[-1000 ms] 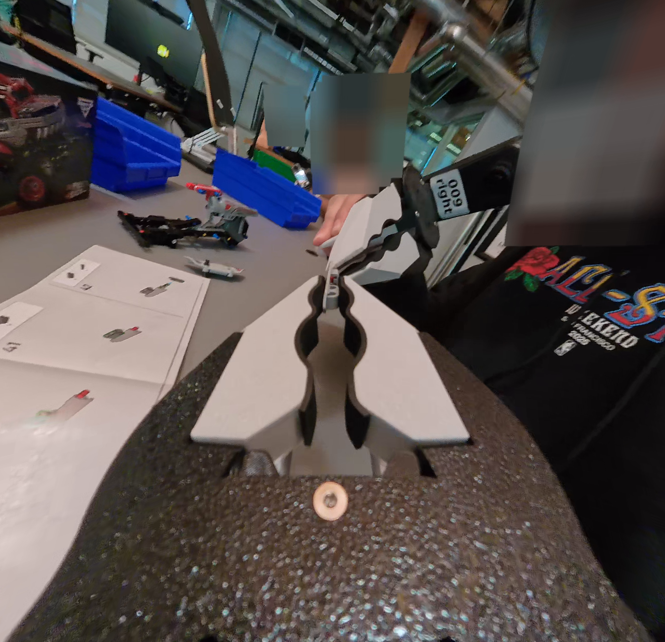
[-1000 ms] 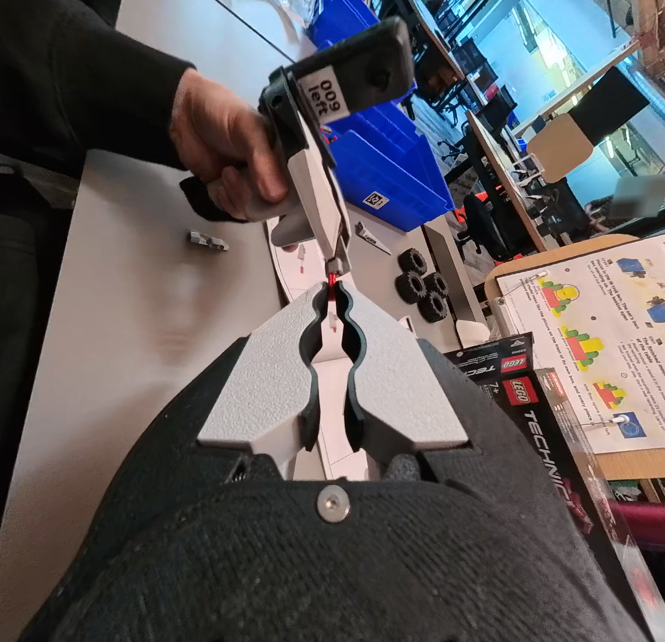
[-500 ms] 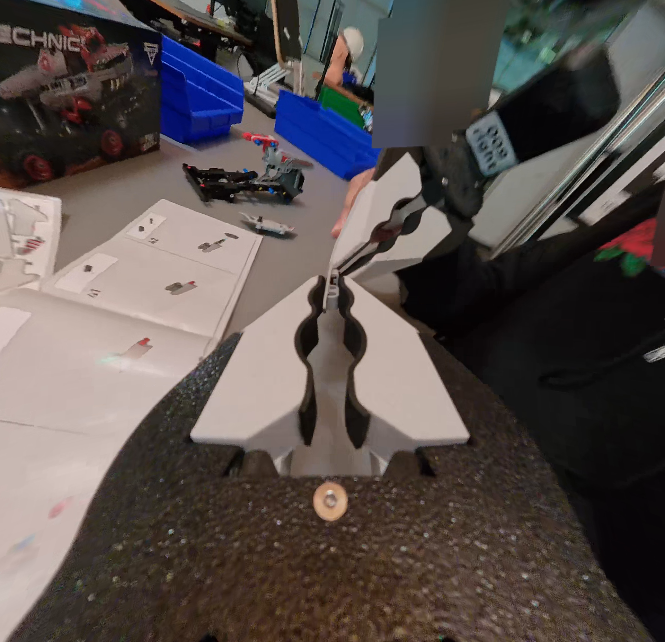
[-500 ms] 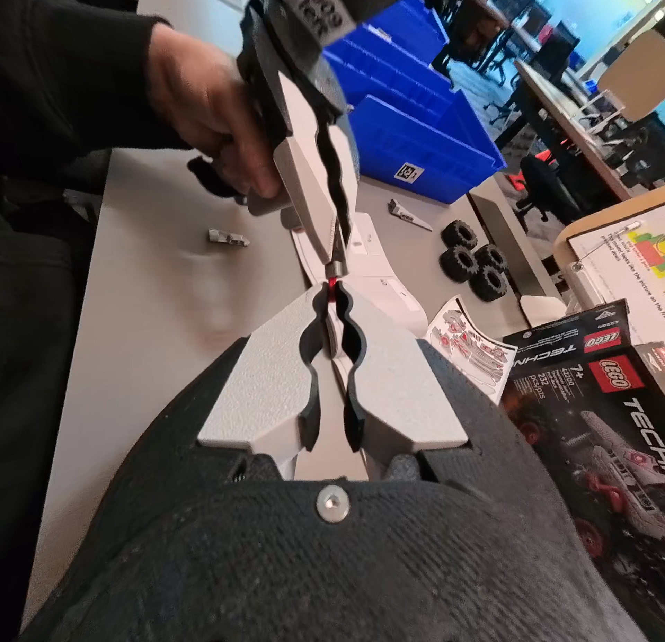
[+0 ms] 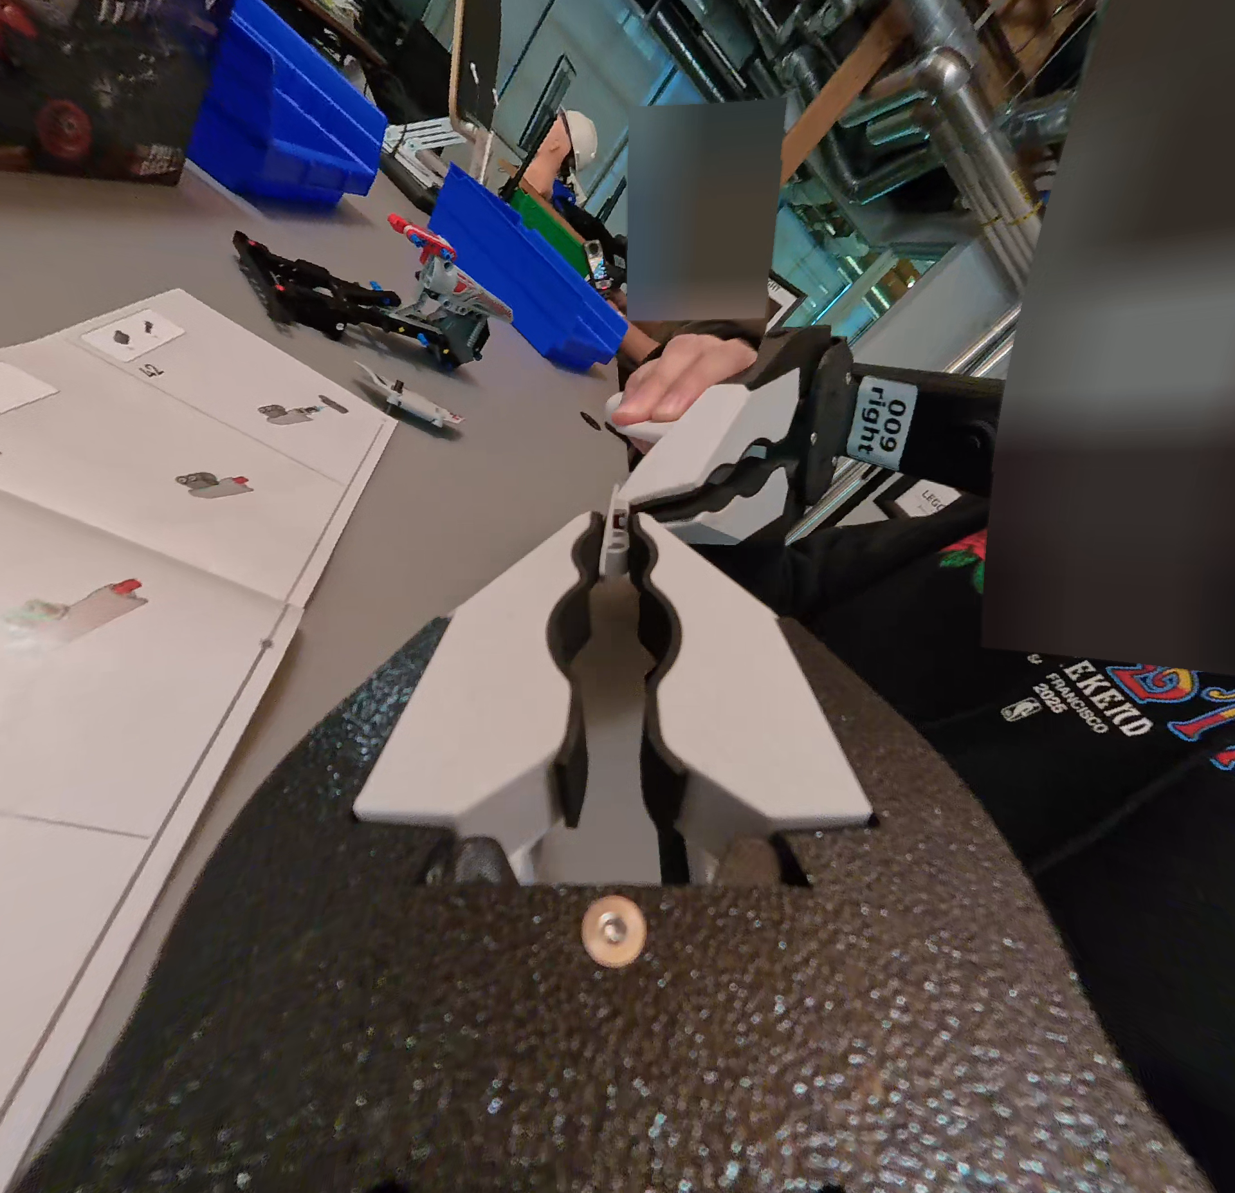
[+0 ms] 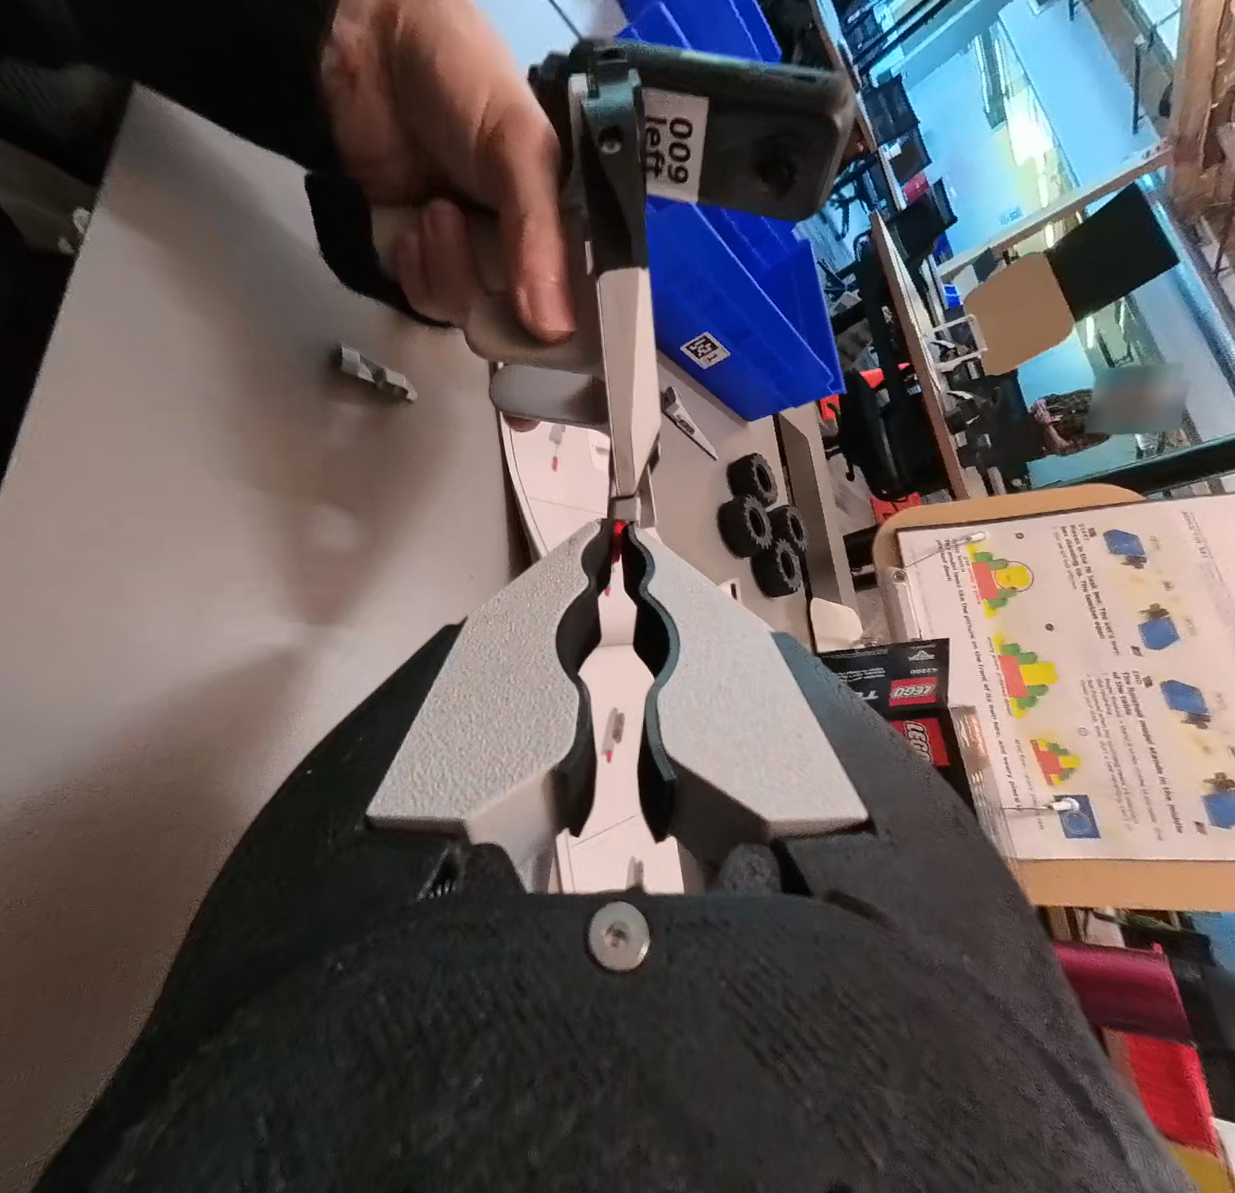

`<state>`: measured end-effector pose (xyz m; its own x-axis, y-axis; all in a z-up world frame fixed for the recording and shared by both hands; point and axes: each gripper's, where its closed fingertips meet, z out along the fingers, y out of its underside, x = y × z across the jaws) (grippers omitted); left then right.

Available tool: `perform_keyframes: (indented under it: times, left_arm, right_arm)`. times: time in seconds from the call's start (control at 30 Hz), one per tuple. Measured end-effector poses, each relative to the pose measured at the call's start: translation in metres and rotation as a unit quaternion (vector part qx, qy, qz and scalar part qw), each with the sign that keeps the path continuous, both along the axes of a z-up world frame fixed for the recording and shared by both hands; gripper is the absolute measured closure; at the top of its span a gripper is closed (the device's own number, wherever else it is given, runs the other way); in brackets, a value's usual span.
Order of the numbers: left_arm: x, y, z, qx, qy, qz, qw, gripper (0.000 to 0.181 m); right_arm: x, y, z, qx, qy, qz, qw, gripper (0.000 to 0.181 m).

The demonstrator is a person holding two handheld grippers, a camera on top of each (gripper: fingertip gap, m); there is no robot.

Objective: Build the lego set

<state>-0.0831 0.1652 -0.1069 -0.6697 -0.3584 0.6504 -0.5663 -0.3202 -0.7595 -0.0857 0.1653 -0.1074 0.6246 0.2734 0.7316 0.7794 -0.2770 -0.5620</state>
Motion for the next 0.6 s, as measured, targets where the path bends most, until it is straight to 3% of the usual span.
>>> perform_keyframes:
  times: [0.2,0.37,0.47,0.53,0.57,0.6]
  left_arm:
    - [-0.003,-0.006,-0.008,0.045,-0.011,-0.012,0.999,0.175]
    - [-0.008,-0.008,-0.006,-0.041,0.034,-0.052,0.997,0.176]
    - [-0.018,-0.059,-0.028,0.014,0.057,-0.127,0.990,0.176]
    - [-0.011,-0.060,-0.037,0.060,0.045,-0.102,0.992,0.176]
    - [-0.003,-0.043,-0.043,0.085,0.049,-0.065,0.993,0.176]
    - [0.008,-0.019,-0.047,0.107,0.049,-0.011,0.993,0.176]
  right_arm:
    - [-0.003,-0.005,-0.007,-0.013,-0.034,0.033,0.999,0.180]
    - [-0.010,-0.006,-0.005,0.005,-0.004,0.066,0.998,0.181]
    - [-0.042,0.005,0.009,0.058,0.076,0.127,0.987,0.181]
    - [-0.027,0.007,0.001,0.024,-0.012,0.071,0.997,0.181]
    - [-0.018,0.002,0.008,0.030,-0.037,0.053,0.997,0.181]
    - [-0.011,-0.005,0.020,0.057,-0.012,0.045,0.997,0.181]
